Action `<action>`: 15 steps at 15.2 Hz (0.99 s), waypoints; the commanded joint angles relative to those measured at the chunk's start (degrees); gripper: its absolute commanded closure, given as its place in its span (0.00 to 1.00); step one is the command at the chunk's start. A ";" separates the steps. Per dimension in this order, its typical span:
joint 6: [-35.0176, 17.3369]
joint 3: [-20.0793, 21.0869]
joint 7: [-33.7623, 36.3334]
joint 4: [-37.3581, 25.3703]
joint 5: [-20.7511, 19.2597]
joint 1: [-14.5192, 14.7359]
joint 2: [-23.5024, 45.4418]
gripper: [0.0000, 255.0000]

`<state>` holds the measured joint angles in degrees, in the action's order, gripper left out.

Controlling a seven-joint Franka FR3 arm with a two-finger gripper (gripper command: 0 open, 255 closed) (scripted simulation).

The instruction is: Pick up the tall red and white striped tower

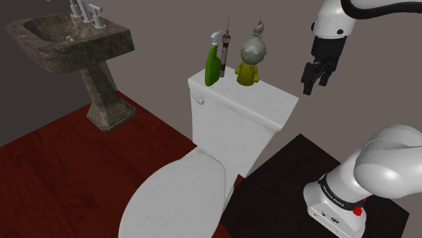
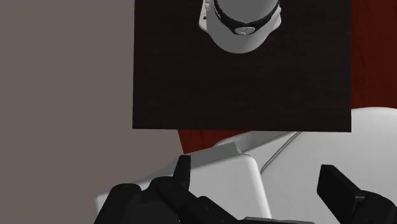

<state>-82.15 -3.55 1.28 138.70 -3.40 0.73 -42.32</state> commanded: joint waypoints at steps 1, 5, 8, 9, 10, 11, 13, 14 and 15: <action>0.00 0.00 0.00 0.00 0.00 0.00 0.00 0.00; -6.85 1.69 3.24 -3.00 0.03 0.04 6.53 0.00; -11.38 2.88 5.69 -5.93 -0.35 -0.10 11.56 0.00; -12.76 3.26 6.51 -7.03 -0.56 -0.16 13.25 0.00; -14.08 3.62 7.35 -8.20 -0.81 -0.22 14.94 0.00; -15.32 3.98 8.19 -9.43 -1.10 -0.31 16.63 0.00; -17.61 4.67 9.89 -12.07 -1.80 -0.49 20.02 0.00; -18.66 4.99 10.76 -13.48 -2.22 -0.58 21.72 0.00; -19.63 5.31 11.63 -14.96 -2.67 -0.68 23.41 0.00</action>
<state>-100.48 1.49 12.03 125.08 -5.61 0.19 -20.68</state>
